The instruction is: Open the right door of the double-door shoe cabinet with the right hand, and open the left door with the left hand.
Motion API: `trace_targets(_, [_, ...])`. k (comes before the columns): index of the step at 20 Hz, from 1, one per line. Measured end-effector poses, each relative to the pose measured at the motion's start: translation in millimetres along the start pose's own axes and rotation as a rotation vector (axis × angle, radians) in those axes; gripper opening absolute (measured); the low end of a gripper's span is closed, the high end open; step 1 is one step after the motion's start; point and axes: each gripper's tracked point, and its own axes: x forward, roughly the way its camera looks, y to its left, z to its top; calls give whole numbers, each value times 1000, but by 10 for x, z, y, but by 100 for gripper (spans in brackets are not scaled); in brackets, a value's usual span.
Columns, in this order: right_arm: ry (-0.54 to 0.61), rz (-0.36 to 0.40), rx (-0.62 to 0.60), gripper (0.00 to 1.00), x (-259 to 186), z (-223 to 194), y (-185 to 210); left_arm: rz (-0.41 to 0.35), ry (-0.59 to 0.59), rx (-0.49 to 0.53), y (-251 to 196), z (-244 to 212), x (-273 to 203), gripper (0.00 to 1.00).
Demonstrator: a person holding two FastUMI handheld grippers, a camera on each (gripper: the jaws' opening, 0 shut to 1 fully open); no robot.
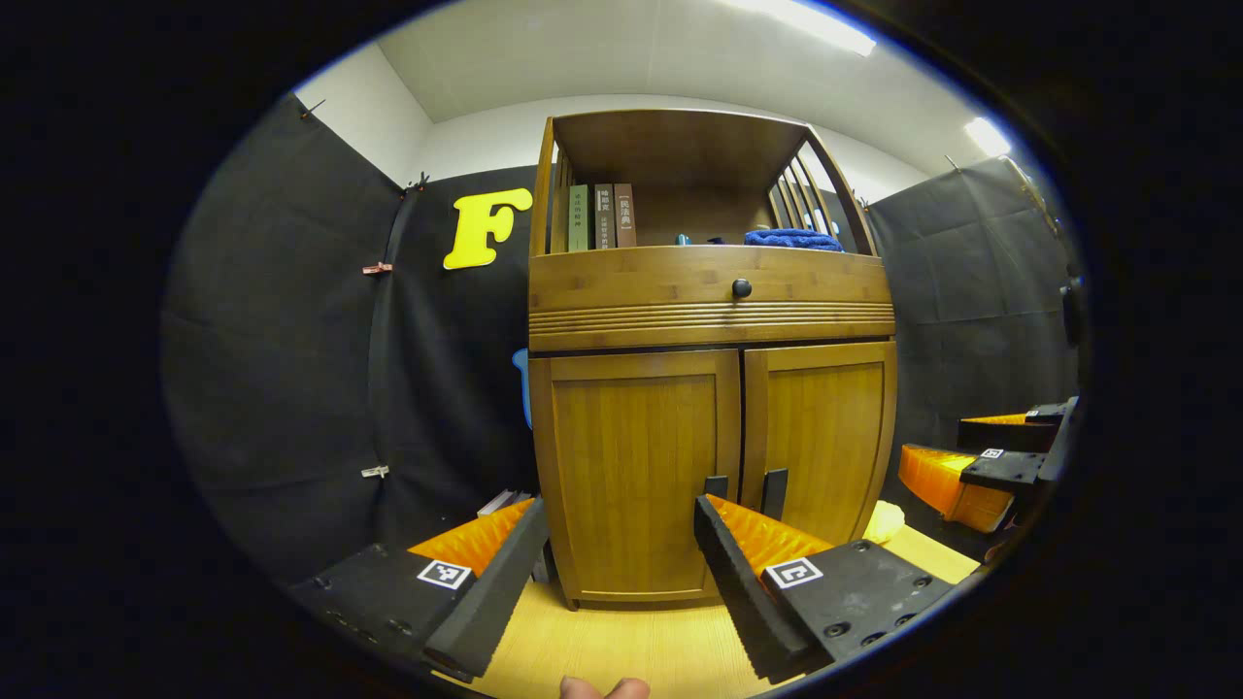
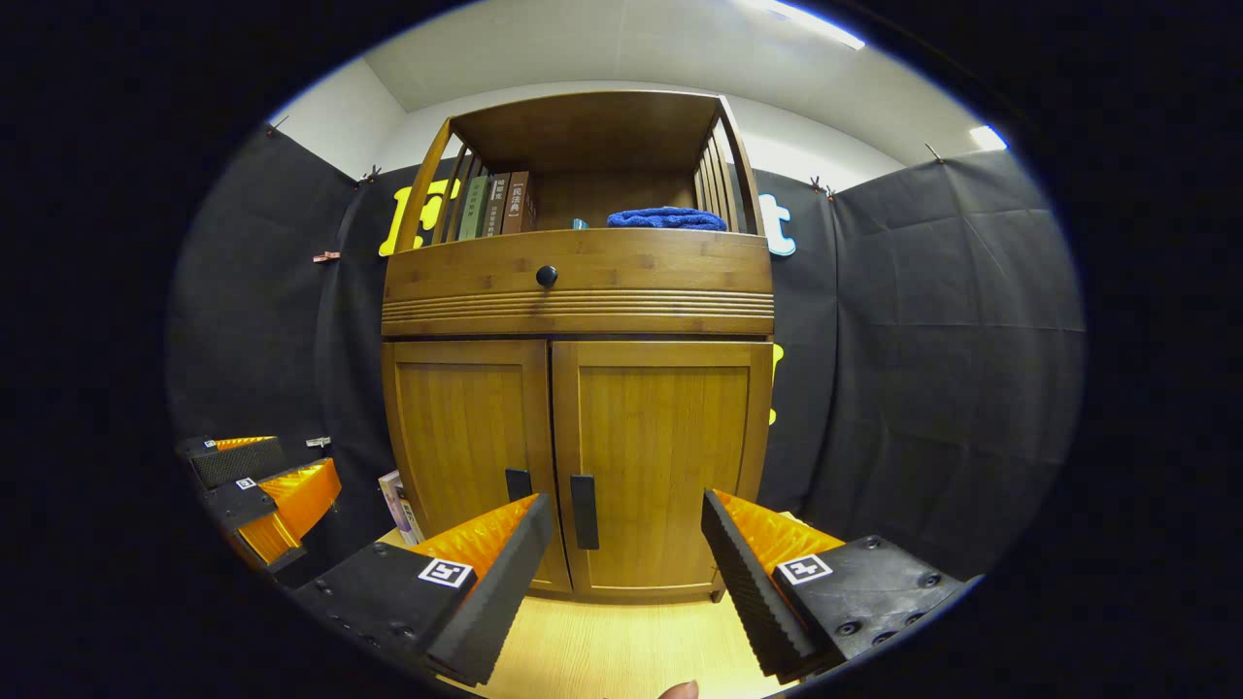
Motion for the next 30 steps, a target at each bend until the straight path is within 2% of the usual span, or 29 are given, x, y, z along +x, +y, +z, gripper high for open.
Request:
trace_targets(11, [5, -6, -3, 98, 85, -12, -23, -1, -2, -2, -35, -28, 56, 94])
trace_targets(14, [30, 12, 6, 98, 205, -91, 17, -3, -1, 0, -41, -44, 57, 94])
trace_targets(17, [34, 38, -19, 98, 483, -186, 110, 1, 9, 2, -25, -91, 43, 94])
trace_targets(20, [81, 54, -67, 98, 812, -449, 180, 4, 25, 0, -1, -154, 43, 94])
trace_targets(27, [214, 75, -12, 98, 1656, -1143, 364, 25, 44, 3, 109, -262, -13, 92])
trace_targets(28, [223, 69, -9, 98, 1747, -1235, 362, 31, 44, 2, 131, -260, -23, 94])
trace_targets(30, [224, 62, -15, 98, 1905, -1313, 370, 43, 48, -1, 178, -281, -66, 92])
